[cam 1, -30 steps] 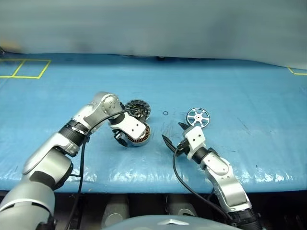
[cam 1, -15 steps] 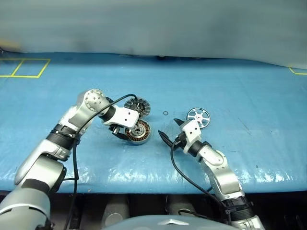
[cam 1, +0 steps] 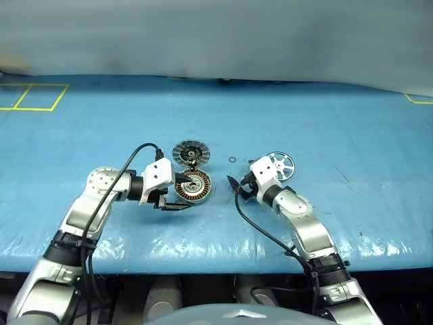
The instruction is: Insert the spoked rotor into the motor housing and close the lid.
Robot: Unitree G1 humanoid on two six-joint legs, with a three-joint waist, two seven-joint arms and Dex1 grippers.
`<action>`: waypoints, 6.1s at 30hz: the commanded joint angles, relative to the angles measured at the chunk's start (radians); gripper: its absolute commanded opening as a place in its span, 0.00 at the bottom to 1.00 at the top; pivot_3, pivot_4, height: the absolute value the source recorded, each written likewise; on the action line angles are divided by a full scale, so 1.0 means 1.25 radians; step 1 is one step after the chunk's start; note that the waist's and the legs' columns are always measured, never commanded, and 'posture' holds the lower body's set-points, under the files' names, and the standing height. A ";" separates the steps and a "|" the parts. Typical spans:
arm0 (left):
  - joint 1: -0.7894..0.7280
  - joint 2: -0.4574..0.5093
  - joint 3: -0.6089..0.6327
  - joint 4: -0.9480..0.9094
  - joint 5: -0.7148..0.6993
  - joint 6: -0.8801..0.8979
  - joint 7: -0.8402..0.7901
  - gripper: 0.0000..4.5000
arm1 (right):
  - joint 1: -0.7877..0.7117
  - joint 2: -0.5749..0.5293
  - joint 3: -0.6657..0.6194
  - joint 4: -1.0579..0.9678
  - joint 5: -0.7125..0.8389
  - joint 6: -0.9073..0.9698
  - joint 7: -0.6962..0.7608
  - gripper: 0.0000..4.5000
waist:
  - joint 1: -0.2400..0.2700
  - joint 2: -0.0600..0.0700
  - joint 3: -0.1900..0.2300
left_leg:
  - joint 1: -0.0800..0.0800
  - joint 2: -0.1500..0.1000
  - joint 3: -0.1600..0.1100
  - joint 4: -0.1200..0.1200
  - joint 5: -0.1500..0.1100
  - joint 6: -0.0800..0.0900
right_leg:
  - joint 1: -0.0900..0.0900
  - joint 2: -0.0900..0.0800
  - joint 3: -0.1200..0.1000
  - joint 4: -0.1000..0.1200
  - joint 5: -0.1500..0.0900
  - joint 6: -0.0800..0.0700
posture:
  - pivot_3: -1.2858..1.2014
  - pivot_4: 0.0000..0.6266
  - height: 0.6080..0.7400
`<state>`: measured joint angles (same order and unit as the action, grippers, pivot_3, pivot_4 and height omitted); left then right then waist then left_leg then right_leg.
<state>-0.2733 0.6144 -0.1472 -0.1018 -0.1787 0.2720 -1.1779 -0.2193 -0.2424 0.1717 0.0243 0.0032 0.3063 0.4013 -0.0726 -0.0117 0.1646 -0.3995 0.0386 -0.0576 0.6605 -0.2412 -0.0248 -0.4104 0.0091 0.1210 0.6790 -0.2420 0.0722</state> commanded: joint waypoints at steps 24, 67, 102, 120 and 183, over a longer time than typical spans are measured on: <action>0.225 -0.153 0.123 0.001 -0.056 -0.210 0.310 0.76 | -0.222 0.093 -0.041 0.313 0.017 0.084 -0.060 0.71 | -0.007 0.000 0.000 | 0.001 0.000 0.001 -0.001 0.000 0.000 | 0.001 0.000 0.000 -0.001 0.001 0.001 | 0.52 0.24 1.00; 0.275 -0.149 0.138 0.104 -0.090 -0.383 0.253 0.76 | -0.088 0.027 0.157 -0.048 0.078 0.028 0.212 0.15 | -0.004 0.000 0.001 | 0.001 0.001 0.001 -0.009 0.000 -0.001 | -0.002 0.000 0.000 -0.005 -0.002 -0.003 | 0.52 0.24 1.00; 0.279 -0.153 0.120 0.122 -0.078 -0.399 0.256 0.76 | -0.119 0.068 0.175 -0.001 0.057 -0.001 0.234 0.52 | -0.004 0.000 0.001 | 0.001 0.001 0.001 -0.010 0.000 -0.001 | -0.003 0.000 0.000 -0.005 -0.002 -0.003 | 0.52 0.24 1.00; 0.282 -0.152 0.116 0.133 -0.072 -0.401 0.260 0.76 | -0.126 0.100 0.139 0.022 0.092 0.032 0.211 0.01 | -0.004 0.000 0.001 | 0.001 0.001 0.001 -0.010 0.000 -0.001 | -0.003 0.000 0.000 -0.006 -0.002 -0.003 | 0.52 0.24 1.00; 0.275 -0.160 0.121 0.135 -0.124 -0.391 0.216 0.76 | 0.027 -0.166 -0.079 -0.260 0.058 0.129 0.135 0.15 | 0.007 -0.001 0.001 | -0.002 0.000 0.001 -0.011 0.000 -0.001 | -0.002 -0.002 -0.001 -0.014 -0.002 -0.003 | 0.52 0.24 1.00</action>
<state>0.0751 0.4147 -0.0009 0.0847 -0.3195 -0.2045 -0.8986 -0.1893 -0.4358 0.1208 -0.2465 0.0846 0.4531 0.5940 -0.0641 -0.0126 0.1656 -0.4028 0.0382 -0.0555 0.6464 -0.2410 -0.0265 -0.4131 0.0062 0.1206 0.6610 -0.2443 0.0683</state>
